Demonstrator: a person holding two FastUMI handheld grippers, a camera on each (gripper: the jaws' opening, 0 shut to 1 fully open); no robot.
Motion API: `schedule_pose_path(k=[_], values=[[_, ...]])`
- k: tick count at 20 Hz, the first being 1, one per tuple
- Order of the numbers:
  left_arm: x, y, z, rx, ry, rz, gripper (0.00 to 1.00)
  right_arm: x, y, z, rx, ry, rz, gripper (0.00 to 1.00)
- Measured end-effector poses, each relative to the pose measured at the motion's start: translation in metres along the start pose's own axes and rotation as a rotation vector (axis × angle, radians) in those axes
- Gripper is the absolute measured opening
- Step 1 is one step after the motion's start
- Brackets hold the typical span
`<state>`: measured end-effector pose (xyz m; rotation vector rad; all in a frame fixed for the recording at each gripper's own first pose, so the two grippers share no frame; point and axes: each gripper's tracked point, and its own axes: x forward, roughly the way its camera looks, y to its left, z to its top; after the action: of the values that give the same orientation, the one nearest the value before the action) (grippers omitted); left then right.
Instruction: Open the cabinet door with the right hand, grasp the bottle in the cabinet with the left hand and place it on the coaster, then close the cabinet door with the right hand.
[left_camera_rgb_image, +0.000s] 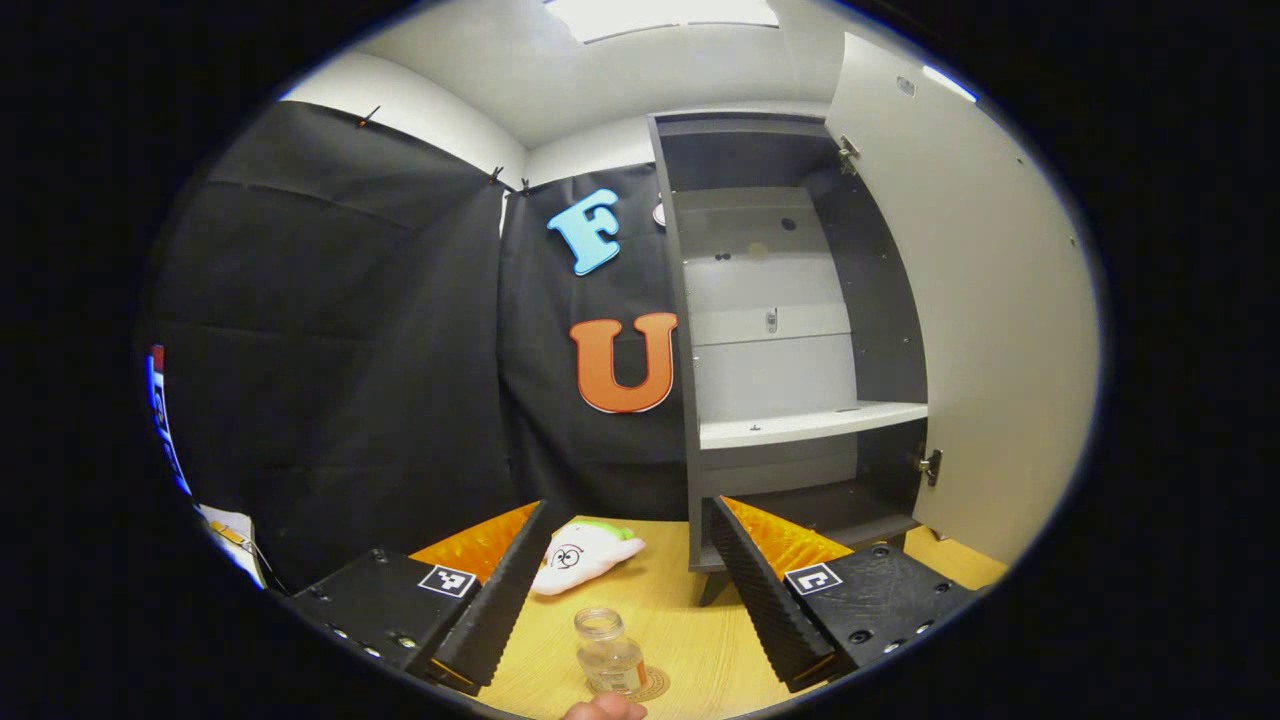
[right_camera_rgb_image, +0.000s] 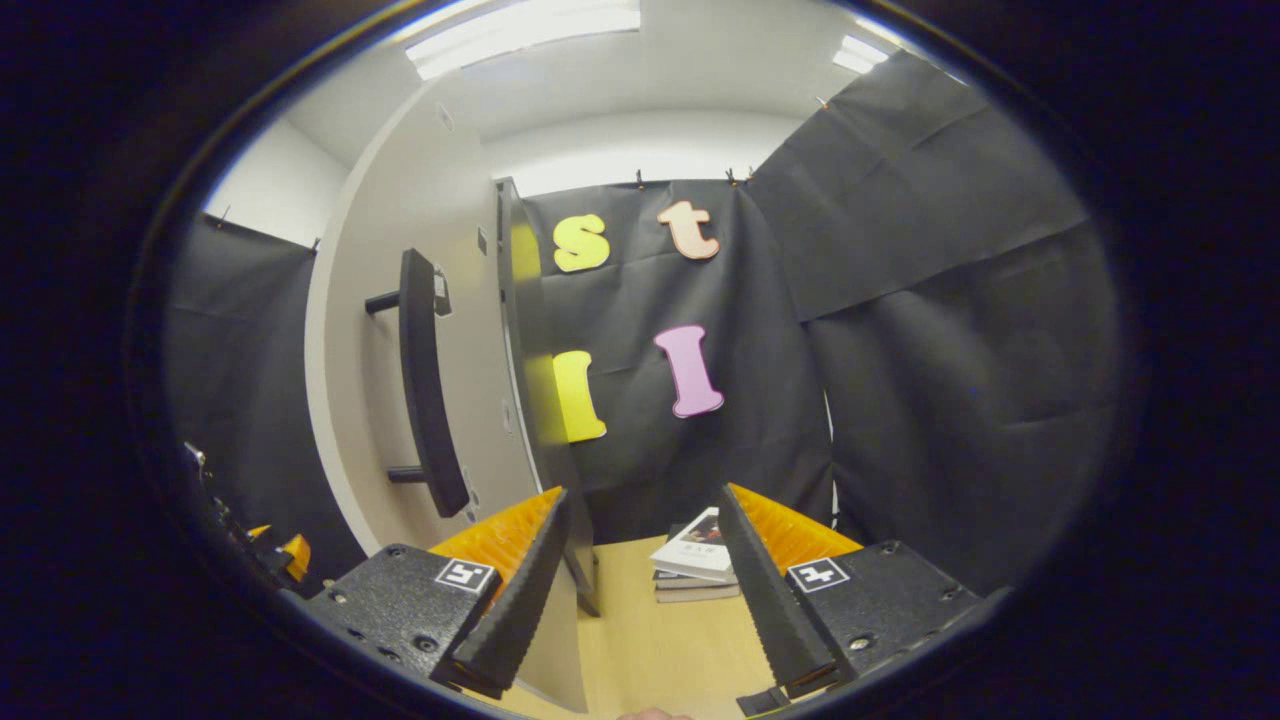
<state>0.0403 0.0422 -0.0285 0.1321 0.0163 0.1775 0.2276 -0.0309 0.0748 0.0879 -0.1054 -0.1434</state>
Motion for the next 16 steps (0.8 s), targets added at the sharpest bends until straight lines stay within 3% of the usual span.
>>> schedule_pose_path(k=[7, 10, 16], values=[[-0.021, -0.06, 0.071, -0.02, -0.043, -0.153, 0.96, 0.01, 0.013, 0.016, -0.027, -0.05, 0.046, 0.92], [-0.029, -0.078, 0.076, -0.015, -0.061, -0.188, 0.96, 0.002, 0.007, 0.02, -0.1, -0.005, 0.008, 0.92], [-0.031, -0.094, 0.066, -0.042, -0.031, -0.224, 0.96, 0.006, 0.036, 0.035, -0.171, 0.017, 0.105, 0.89]])
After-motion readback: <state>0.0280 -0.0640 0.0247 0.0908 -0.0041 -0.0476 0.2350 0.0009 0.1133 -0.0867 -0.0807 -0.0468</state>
